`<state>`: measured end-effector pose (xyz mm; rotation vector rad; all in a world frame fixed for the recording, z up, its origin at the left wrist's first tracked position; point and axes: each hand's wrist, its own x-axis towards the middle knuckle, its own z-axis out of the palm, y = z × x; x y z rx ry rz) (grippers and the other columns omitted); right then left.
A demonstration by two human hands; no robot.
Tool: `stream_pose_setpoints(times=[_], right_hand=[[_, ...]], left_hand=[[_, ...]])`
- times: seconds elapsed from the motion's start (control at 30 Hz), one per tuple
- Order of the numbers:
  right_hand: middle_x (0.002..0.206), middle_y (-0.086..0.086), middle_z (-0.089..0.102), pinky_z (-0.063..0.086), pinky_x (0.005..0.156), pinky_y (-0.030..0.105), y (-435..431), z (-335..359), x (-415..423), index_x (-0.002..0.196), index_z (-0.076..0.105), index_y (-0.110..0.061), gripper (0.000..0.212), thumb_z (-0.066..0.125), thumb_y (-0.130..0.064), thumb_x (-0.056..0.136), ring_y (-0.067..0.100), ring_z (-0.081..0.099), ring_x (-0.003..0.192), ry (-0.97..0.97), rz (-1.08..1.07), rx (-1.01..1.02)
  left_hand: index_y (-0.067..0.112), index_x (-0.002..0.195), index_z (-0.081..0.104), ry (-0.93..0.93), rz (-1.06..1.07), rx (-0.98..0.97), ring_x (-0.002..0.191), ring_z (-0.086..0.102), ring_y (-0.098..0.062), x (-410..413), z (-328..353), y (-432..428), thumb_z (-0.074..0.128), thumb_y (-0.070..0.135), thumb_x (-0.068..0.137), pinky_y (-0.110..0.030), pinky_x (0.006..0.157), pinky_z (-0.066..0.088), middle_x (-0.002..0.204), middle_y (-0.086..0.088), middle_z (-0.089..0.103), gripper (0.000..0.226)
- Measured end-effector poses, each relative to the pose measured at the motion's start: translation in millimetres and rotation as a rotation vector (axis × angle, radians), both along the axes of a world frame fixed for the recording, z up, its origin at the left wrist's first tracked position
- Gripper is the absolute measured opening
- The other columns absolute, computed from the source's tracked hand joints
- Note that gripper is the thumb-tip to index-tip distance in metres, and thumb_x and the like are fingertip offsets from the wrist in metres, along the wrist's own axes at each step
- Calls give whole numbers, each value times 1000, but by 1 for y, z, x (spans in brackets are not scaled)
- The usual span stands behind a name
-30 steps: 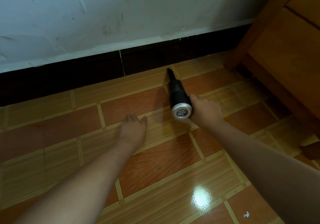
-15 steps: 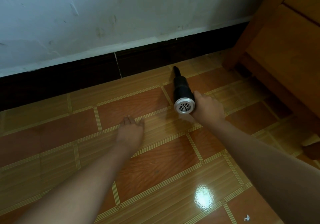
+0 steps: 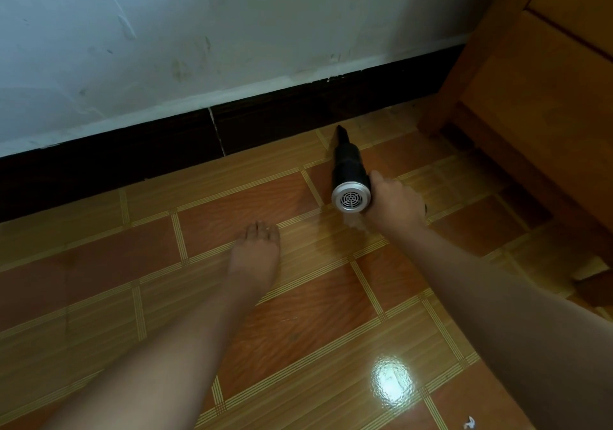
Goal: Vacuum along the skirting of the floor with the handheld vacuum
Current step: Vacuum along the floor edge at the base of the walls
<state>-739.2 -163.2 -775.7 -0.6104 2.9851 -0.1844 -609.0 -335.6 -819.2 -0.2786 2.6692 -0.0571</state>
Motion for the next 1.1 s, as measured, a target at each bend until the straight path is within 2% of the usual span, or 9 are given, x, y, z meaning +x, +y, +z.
stream_pose_setpoints(times=[0.2, 0.37, 0.5, 0.6, 0.7, 0.9, 1.1], right_hand=[[89, 8, 62, 36, 59, 31, 0, 2, -9, 104, 47, -11, 25, 59, -25, 86, 25, 53, 70, 21, -27, 7], [90, 9, 62, 36, 58, 30, -2, 4, -13, 103, 47, -11, 23, 58, -22, 87, 23, 49, 68, 30, -32, 7], [90, 7, 61, 35, 59, 31, -5, 7, -7, 105, 46, -12, 27, 60, -25, 86, 25, 54, 73, 19, 18, 51], [85, 4, 56, 34, 57, 30, -7, 9, 0, 105, 45, -12, 35, 65, -30, 82, 21, 49, 68, 6, 74, 88], [87, 4, 59, 33, 56, 29, -9, 8, 4, 104, 46, -13, 35, 65, -32, 82, 20, 48, 66, 39, 114, 75], [92, 5, 63, 34, 60, 29, -14, 7, 8, 106, 47, -13, 35, 64, -32, 82, 24, 60, 76, 58, 179, 53], [88, 6, 61, 34, 56, 28, -3, 8, 3, 104, 47, -12, 27, 60, -27, 85, 21, 51, 67, 56, 101, 49]], left_hand=[[10, 152, 9, -12, -1, 32, 146, 13, -32, 0, 5, -2, 37, 7, 96, -39, 114, 24, 157, -21, 7, 62], [12, 152, 8, -17, 2, 55, 146, 11, -31, -1, 5, -4, 37, 9, 96, -39, 115, 22, 158, -20, 6, 63], [12, 152, 6, -27, 5, 60, 147, 10, -31, -2, 3, -4, 36, 6, 96, -39, 115, 23, 158, -20, 3, 64], [11, 152, 6, -26, 4, 56, 146, 11, -31, -2, 1, -4, 35, 6, 96, -39, 115, 23, 158, -21, 4, 63], [11, 152, 6, -25, 11, 60, 146, 11, -32, -2, -2, -4, 36, 5, 96, -40, 114, 25, 158, -21, 4, 64], [12, 152, 6, -23, 22, 86, 147, 10, -31, -1, 1, -4, 36, 5, 96, -40, 114, 26, 158, -20, 3, 64], [12, 152, 7, -23, 20, 73, 147, 12, -31, -1, 1, -4, 35, 3, 95, -40, 113, 26, 158, -20, 3, 64]])
